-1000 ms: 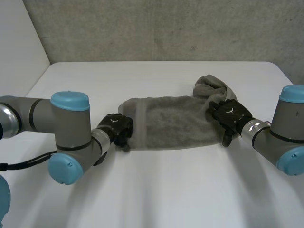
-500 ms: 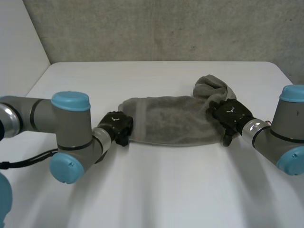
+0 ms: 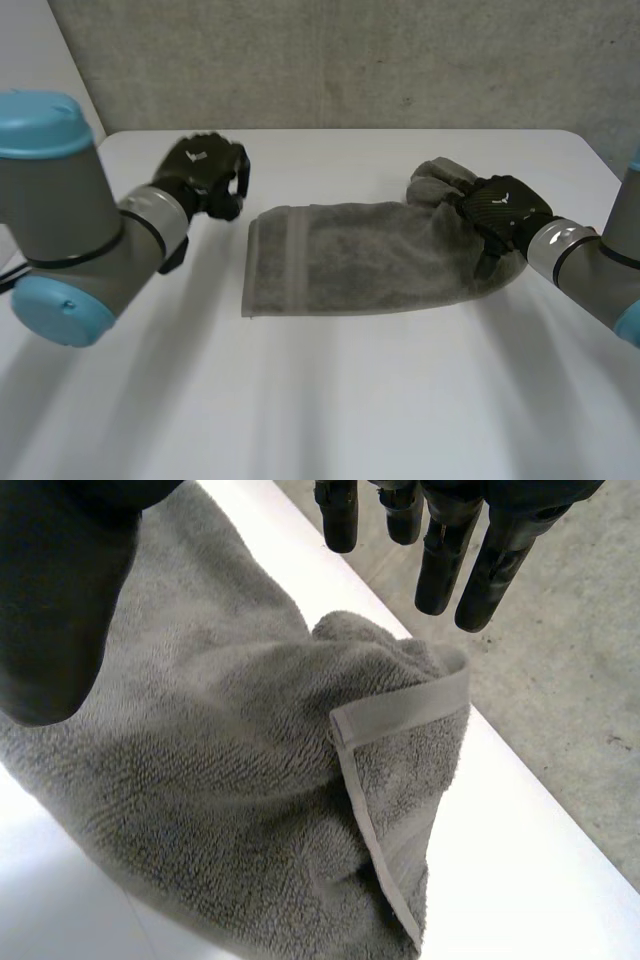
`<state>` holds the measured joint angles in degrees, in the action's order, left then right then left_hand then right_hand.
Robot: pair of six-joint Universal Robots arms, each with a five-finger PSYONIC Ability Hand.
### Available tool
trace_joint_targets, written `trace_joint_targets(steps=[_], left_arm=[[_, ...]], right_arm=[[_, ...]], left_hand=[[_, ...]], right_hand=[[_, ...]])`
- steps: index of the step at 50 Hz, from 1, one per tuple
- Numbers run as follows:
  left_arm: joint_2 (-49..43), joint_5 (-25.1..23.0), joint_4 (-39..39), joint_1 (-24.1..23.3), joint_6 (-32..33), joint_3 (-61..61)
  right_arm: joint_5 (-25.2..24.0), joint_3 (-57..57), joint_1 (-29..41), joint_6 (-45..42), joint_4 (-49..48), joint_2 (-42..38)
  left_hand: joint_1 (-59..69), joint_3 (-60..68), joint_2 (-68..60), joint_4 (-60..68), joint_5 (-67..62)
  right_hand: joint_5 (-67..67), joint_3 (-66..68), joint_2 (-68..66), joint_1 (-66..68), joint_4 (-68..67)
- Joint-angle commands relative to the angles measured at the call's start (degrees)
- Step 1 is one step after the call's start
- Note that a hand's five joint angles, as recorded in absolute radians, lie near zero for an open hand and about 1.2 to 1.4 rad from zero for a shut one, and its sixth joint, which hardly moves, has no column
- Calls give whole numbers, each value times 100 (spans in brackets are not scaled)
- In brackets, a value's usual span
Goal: Fold the towel.
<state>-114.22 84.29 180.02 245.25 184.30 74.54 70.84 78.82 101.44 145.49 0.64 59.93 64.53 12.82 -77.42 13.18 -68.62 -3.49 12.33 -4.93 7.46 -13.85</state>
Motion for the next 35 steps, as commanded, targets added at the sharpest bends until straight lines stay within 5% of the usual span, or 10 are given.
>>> trace_joint_targets(steps=[1,3,4,10,35], left_arm=[[251,-256,305,76,-298,201],[164,-300,349,58,-290,227],[-89,-326,340,50,-264,227],[-995,-265,331,-12,104,122],[-1884,-150,472,-47,563,113]], right_arm=[[-26,-16,16,84,-2,-69],[9,-16,16,76,-2,-130],[9,-16,16,76,-2,-131],[-17,-7,16,76,-2,-174],[-9,-7,16,67,-28,-368]], left_hand=[[1547,-282,-258,-318,-138],[1547,-282,-258,-318,-138],[-999,-282,2288,-318,2408],[-2821,-282,4110,-318,4230],[-2824,-282,4113,-318,4234]], right_hand=[[349,-233,123,-377,385],[349,-233,107,-360,385],[349,-233,107,-360,385],[349,-233,107,-360,385],[349,-233,107,-360,385]])
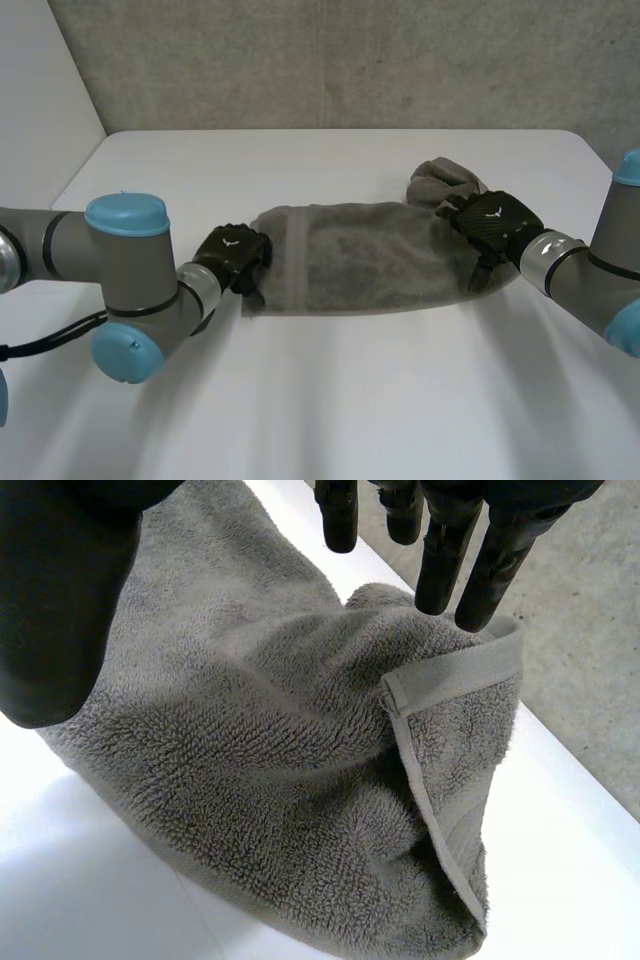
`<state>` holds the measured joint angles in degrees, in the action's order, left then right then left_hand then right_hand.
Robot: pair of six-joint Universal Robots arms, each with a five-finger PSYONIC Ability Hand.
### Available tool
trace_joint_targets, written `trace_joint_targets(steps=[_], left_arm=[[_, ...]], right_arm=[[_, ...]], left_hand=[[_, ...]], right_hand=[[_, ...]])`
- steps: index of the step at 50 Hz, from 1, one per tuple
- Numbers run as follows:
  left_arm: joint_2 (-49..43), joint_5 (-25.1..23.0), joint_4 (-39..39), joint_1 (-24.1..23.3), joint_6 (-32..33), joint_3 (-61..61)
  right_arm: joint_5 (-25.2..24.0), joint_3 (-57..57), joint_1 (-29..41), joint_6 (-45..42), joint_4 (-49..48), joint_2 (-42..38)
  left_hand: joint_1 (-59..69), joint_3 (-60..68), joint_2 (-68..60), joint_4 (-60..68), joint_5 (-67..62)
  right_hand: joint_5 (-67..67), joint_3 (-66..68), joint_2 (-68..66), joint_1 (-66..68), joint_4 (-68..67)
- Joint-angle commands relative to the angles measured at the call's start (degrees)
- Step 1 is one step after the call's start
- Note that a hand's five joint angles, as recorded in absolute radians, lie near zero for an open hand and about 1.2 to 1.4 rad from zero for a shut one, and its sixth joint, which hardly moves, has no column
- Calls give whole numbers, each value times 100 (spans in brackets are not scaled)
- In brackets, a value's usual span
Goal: Fold the towel.
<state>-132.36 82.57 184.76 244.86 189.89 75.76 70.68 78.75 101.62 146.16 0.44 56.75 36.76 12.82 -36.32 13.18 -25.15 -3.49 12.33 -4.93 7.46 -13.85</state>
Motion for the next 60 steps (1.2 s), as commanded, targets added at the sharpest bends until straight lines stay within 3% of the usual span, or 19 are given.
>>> trace_joint_targets(steps=[1,11,13,14,15,16,37,38,39,60], left_arm=[[-71,23,-2,-9,5,-9],[-203,14,-2,-26,5,-61],[-229,23,-2,-35,5,-70],[-255,14,-2,-44,5,-88],[-256,14,-2,-44,5,-88],[-273,14,-2,-70,22,-114],[105,5,-37,-246,119,0],[105,5,-37,-246,119,9],[105,14,-37,-255,119,26],[-10,31,-2,-308,136,211]], right_arm=[[7,-9,-2,-8,-8,-59],[7,-9,-2,-8,-8,-68],[7,-9,-2,-8,-17,-76],[7,-9,-2,-8,-17,-76],[16,-9,-2,-8,-9,-76],[16,-9,-2,-8,-8,-76],[33,-18,-2,0,-8,-24],[33,-18,-2,0,-8,-24],[33,-18,-2,0,-8,-24],[33,-18,-11,-8,-8,-41]], left_hand=[[-47,-282,3,-318,-114],[708,-282,-752,-318,-869],[1383,-282,-1426,-318,-1544],[2765,-282,-2809,-318,-2926],[2779,-282,-2823,-318,-2940],[4309,-282,-4353,-318,-4470],[4324,-282,-4368,-318,-4485],[3777,-282,-3821,-318,-3938],[2306,-282,-2350,-318,-2467],[1837,-282,-1881,-318,-1998]], right_hand=[[349,-233,107,-360,385],[349,-233,90,-343,385],[349,-233,90,-343,385],[349,-233,90,-343,385],[349,-233,90,-343,385],[349,-233,90,-343,385],[349,-233,56,-310,385],[349,-233,56,-310,385],[349,-233,56,-310,385],[349,-233,56,-310,385]])
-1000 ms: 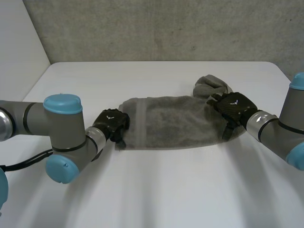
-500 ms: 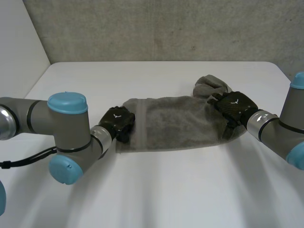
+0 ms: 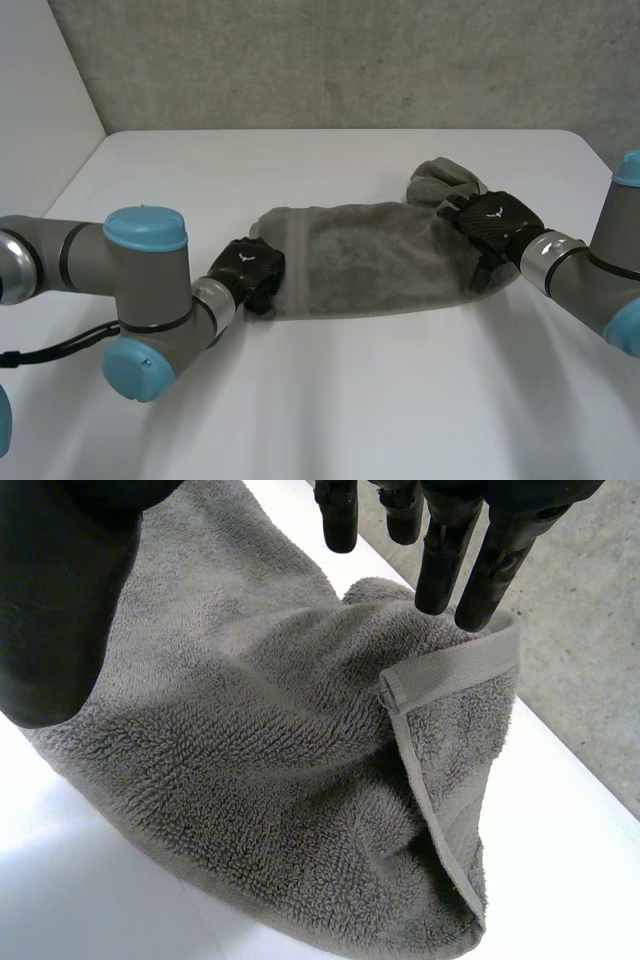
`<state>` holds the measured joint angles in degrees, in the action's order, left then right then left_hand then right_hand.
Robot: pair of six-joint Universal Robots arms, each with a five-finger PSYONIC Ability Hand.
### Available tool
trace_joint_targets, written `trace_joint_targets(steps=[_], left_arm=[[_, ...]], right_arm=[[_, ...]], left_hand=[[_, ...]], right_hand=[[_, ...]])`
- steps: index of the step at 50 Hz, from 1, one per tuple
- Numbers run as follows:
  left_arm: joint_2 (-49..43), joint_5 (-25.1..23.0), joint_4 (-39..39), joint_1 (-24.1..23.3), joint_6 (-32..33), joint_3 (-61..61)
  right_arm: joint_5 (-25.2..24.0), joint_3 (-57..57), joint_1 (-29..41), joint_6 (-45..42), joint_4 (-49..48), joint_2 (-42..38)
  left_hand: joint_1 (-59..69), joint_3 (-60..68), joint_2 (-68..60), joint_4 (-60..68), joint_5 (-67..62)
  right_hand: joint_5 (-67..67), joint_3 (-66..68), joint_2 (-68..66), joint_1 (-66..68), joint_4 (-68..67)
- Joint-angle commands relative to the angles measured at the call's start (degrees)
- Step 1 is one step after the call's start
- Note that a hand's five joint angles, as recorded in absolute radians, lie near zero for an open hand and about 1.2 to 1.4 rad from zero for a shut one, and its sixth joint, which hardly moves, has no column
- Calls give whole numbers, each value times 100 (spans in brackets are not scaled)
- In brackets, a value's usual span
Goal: Fold the towel.
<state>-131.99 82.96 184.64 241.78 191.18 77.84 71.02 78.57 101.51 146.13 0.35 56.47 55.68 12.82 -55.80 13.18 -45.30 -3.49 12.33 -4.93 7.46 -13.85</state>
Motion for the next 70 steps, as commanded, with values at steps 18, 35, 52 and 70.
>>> trace_joint_targets(steps=[18,35,52,70], left_arm=[[-12,10,-7,-17,-2,-85],[542,62,46,141,-46,-23],[288,71,327,45,16,126],[471,106,468,80,253,162]], right_arm=[[0,0,-9,-41,-9,5],[-71,-44,-105,-6,17,251],[-299,-61,-342,-1280,-194,-364],[-694,-702,96,-210,-1002,-569]], left_hand=[[2432,-282,-2420,-318,-2470],[2432,-282,-2420,-318,-2470],[-2545,-282,2556,-318,2506],[-2663,-282,2674,-318,2624]], right_hand=[[349,-233,56,-310,385],[349,-233,56,-310,385],[349,-233,-112,-142,385],[-6651,-233,-7507,7254,385]])
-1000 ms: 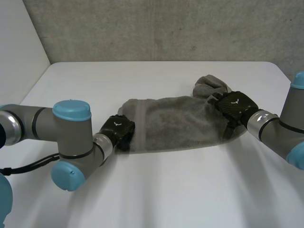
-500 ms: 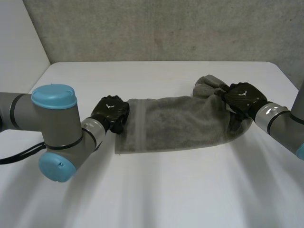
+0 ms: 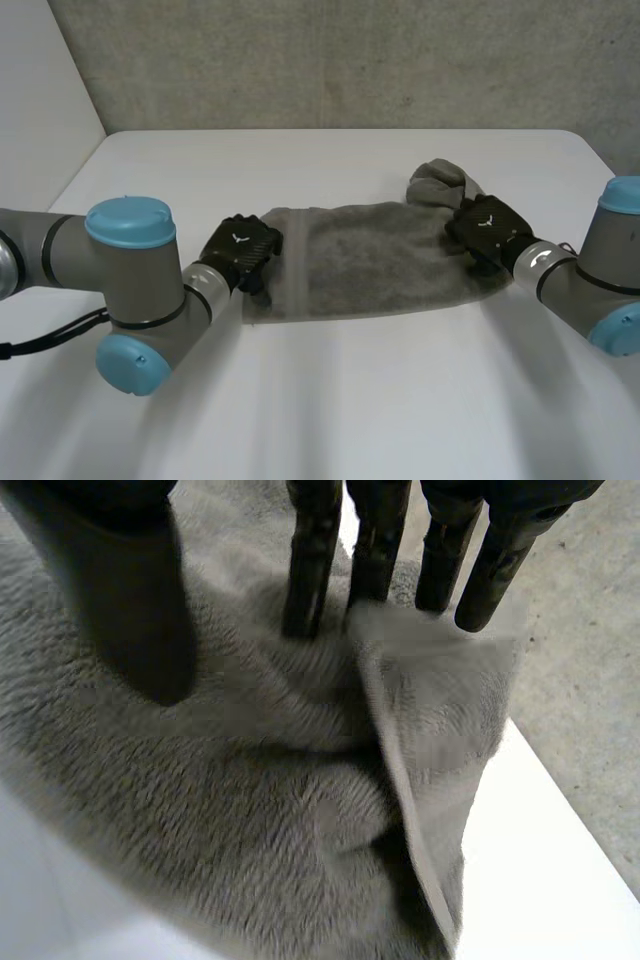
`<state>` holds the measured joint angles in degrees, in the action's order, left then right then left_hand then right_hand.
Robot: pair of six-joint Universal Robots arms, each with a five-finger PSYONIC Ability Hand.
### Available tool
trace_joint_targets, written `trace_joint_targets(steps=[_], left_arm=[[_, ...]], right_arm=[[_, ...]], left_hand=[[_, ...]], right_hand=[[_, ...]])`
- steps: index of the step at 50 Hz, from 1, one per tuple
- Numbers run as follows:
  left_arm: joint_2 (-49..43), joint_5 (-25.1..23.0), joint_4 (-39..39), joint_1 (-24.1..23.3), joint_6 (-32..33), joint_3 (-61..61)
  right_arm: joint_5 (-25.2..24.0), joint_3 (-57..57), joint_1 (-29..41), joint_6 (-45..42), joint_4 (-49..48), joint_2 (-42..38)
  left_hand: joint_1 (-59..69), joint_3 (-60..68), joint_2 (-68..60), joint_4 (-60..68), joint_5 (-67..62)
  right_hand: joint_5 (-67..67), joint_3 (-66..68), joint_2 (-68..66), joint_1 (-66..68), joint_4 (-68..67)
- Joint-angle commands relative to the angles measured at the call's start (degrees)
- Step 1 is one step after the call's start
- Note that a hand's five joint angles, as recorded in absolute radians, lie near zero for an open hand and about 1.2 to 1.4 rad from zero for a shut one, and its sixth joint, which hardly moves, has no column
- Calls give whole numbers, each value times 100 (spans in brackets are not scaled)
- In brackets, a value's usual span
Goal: Fold the towel.
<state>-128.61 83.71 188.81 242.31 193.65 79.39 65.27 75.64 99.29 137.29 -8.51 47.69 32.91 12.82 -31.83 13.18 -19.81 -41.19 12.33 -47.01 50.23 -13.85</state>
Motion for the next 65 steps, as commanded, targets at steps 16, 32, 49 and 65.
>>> trace_joint_targets(steps=[16,32,49,65], left_arm=[[2083,155,50,229,-1072,24],[2667,93,200,369,-1787,217],[2297,93,226,413,-1787,217],[2130,110,393,413,-1778,226]], right_arm=[[-480,-1974,1065,3680,-1970,3053],[-471,-587,654,3113,-372,1466],[74,-1402,284,598,-142,-1155],[-401,-1430,679,3332,-1817,1582]], left_hand=[[-1779,-282,1672,-318,1470],[-1815,-282,1708,-318,1505],[-1798,-282,1691,-318,1488],[-1798,-282,1691,-318,1488]], right_hand=[[-2881,-233,-3299,2977,385],[4110,-233,3693,-4015,385],[3157,-233,2740,-3061,385],[-2881,-233,-3299,2977,385]])
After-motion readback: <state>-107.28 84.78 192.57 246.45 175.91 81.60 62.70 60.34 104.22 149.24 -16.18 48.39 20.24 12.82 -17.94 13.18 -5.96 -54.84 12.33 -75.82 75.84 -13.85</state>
